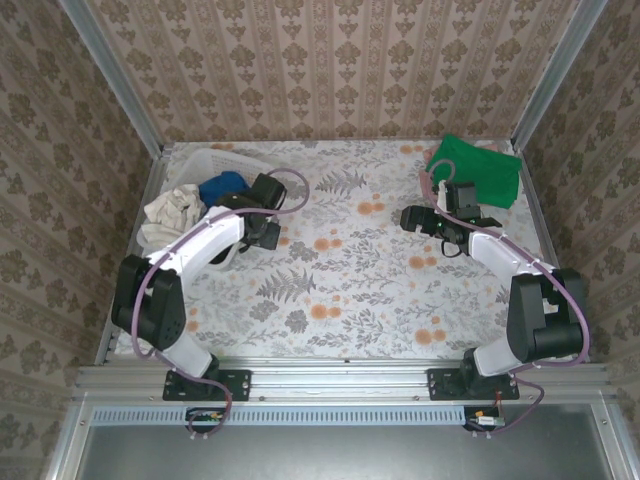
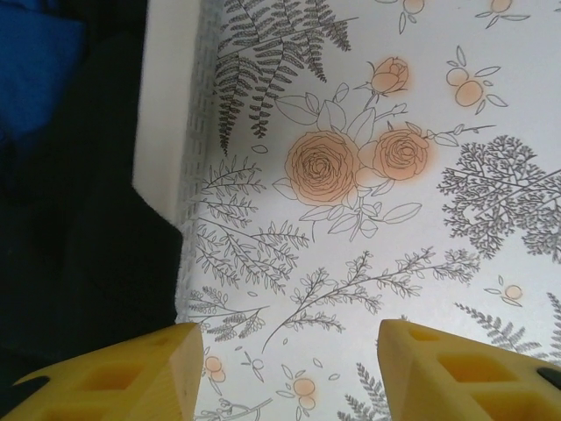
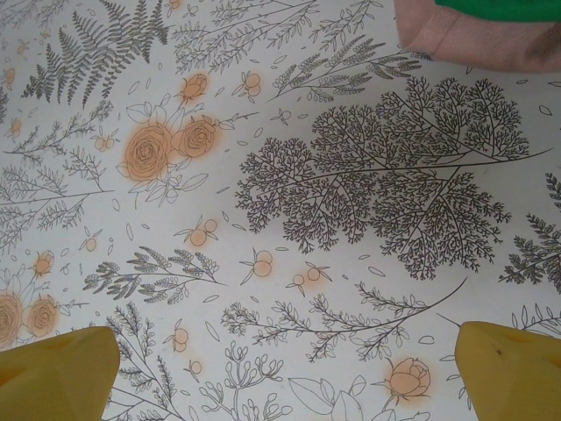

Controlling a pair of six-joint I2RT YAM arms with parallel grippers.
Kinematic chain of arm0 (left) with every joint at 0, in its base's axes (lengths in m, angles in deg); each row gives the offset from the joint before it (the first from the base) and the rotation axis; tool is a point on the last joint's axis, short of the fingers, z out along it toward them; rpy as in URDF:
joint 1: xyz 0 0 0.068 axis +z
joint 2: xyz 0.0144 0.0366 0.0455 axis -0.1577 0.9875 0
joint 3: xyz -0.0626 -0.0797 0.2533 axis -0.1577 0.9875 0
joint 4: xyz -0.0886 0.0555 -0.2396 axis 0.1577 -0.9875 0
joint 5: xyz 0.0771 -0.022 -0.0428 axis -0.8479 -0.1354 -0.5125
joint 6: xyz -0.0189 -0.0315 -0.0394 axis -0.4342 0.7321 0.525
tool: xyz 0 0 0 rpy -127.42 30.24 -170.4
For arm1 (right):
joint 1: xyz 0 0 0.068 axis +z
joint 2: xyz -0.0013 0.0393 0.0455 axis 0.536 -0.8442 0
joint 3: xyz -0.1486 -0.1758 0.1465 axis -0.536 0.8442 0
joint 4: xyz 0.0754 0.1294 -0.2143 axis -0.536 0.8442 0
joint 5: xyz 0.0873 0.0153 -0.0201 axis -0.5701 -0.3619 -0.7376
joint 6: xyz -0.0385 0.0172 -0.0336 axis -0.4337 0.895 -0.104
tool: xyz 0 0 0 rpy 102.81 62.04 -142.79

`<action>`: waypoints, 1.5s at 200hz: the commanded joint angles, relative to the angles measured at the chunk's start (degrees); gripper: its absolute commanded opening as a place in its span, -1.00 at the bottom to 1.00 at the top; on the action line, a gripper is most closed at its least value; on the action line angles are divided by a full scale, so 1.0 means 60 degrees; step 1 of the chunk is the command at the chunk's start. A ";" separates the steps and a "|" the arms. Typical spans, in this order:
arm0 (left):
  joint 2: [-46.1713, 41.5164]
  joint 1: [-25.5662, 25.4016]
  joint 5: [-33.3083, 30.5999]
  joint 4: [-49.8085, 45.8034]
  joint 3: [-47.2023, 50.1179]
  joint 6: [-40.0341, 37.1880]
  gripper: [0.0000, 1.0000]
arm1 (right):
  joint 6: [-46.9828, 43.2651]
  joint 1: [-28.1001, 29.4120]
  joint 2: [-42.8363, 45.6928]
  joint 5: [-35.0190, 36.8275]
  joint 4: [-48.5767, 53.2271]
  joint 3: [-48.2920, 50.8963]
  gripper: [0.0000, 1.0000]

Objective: Fold and stack the t-shirts

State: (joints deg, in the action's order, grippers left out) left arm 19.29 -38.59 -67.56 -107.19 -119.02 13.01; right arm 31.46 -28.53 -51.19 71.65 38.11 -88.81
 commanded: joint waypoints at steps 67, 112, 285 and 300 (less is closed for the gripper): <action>0.0444 0.0120 -0.0360 -0.0275 -0.0567 0.0125 -0.03 | 0.0023 0.0008 0.0041 -0.0249 0.0283 -0.0127 1.00; -0.0590 -0.0011 -0.1061 -0.0806 -0.0202 0.0567 -0.01 | 0.0029 0.0001 -0.0034 -0.0269 0.0222 -0.0120 1.00; -0.2013 0.0944 -0.0665 -0.1209 0.0975 0.0793 -0.03 | 0.0096 0.0013 -0.0491 -0.0551 0.0258 -0.0385 1.00; -0.2260 0.1170 -0.1072 -0.1439 0.1099 0.0797 -0.02 | 0.0101 0.0013 -0.0580 -0.0649 0.0251 -0.0460 1.00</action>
State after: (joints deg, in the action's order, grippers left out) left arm 9.19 -33.08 -69.31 -110.84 -111.34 17.25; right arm 31.48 -28.53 -53.35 69.90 38.74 -89.14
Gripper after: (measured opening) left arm 0.485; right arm 0.999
